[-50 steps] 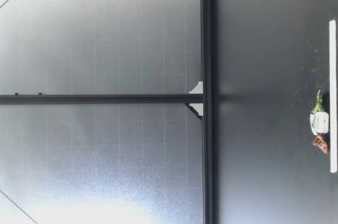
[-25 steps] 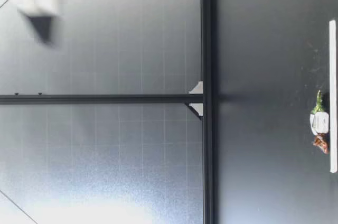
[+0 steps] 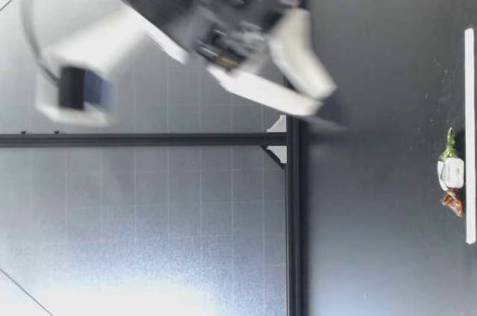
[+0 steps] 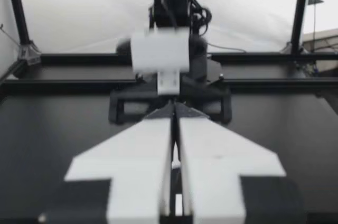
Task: Pick up the candy and unwrap it.
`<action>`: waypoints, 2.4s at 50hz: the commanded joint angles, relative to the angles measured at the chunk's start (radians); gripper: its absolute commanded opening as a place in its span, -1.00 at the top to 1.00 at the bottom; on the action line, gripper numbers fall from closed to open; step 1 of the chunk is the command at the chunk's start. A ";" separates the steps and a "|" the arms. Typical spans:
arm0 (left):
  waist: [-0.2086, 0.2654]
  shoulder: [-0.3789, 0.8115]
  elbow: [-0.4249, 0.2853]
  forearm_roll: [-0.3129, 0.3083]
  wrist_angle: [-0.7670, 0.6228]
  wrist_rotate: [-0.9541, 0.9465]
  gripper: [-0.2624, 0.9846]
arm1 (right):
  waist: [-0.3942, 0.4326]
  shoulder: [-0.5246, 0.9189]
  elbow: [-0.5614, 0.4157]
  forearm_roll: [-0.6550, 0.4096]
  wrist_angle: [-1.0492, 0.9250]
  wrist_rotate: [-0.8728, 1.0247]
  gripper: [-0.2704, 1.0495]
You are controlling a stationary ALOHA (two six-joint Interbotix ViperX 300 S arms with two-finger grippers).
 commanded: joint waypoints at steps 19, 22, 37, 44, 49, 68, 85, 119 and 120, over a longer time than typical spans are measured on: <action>0.002 0.006 0.003 0.000 -0.009 0.002 0.79 | 0.014 0.112 -0.078 -0.002 0.012 0.002 -0.23; 0.002 0.006 0.006 -0.002 -0.008 0.002 0.79 | 0.012 0.124 -0.086 -0.002 0.012 0.003 -0.20; 0.002 0.006 0.015 -0.002 -0.008 -0.002 0.79 | 0.002 0.184 -0.114 -0.002 0.012 0.006 -0.10; 0.002 0.008 0.015 0.000 -0.009 -0.002 0.79 | -0.014 0.196 -0.115 -0.002 0.014 0.014 -0.08; 0.002 0.006 0.017 -0.002 -0.009 -0.002 0.79 | -0.015 0.202 -0.115 -0.002 0.020 0.028 0.01; 0.002 0.012 0.026 0.000 -0.008 -0.006 0.79 | -0.012 0.239 -0.130 -0.002 0.103 0.071 0.71; 0.002 0.123 0.006 -0.002 -0.005 -0.003 0.77 | 0.003 0.071 -0.124 0.000 0.186 0.069 0.84; -0.011 0.460 -0.141 0.127 -0.222 0.005 -0.13 | 0.057 -0.262 -0.100 0.000 0.242 0.020 0.84; -0.011 0.469 -0.144 0.135 -0.233 0.005 -0.13 | 0.058 -0.265 -0.100 0.000 0.239 0.020 0.84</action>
